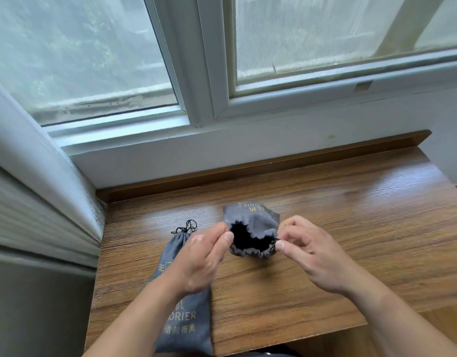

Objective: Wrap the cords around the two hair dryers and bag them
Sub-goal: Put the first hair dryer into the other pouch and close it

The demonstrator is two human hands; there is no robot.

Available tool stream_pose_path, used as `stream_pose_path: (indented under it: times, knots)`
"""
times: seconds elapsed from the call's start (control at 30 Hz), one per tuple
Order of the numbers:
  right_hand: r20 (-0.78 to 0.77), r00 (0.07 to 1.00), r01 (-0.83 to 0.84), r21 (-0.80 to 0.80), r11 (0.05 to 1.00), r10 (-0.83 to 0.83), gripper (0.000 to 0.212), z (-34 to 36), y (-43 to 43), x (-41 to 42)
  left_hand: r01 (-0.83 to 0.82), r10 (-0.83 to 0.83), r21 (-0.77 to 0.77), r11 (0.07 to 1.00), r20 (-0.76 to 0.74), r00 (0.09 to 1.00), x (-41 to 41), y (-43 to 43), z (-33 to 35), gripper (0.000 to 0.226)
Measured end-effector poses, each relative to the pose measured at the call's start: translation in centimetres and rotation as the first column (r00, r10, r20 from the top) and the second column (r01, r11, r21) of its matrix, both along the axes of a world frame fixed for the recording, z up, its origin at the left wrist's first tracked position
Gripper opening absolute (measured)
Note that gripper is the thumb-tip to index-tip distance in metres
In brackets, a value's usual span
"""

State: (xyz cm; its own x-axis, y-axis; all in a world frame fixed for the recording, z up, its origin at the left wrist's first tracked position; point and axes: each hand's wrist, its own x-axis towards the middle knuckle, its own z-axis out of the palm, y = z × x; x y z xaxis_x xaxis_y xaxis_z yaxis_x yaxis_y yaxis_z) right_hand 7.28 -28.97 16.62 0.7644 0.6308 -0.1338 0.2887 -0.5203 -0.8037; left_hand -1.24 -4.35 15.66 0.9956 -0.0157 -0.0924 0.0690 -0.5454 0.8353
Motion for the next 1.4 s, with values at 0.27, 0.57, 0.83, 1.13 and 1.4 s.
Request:
stream_pose_path:
  times: [0.27, 0.57, 0.83, 1.13, 1.4]
  knots:
    - [-0.036, 0.997, 0.079, 0.405, 0.911, -0.071, 0.023, 7.1, 3.0, 1.4, -0.057, 0.034, 0.071, 0.996, 0.283, 0.959, 2.3, 1.1, 7.7, 0.028]
    - [-0.28, 0.96, 0.181, 0.526, 0.831, -0.032, 0.016, 4.8, 7.3, 0.5, 0.083, -0.2, 0.279, 0.957, 0.425, 0.883, 4.0, 1.2, 9.4, 0.034]
    - [-0.339, 0.93, 0.088, 0.576, 0.813, 0.14, 0.019, 4.0, 7.0, -1.3, 0.078, -0.206, 0.276, 0.958, 0.473, 0.857, 3.6, 1.1, 7.8, 0.032]
    - [-0.347, 0.937, 0.242, 0.563, 0.791, -0.04, 0.024, 3.8, 7.5, -1.0, -0.033, 0.038, -0.272, 0.962, 0.011, 0.999, 1.4, 0.1, 3.5, 0.079]
    - [-0.369, 0.928, 0.247, 0.511, 0.823, -0.05, 0.017, 3.2, 6.6, 0.1, -0.164, 0.131, -0.299, 0.94, -0.127, 0.983, 2.3, -0.1, 2.6, 0.03]
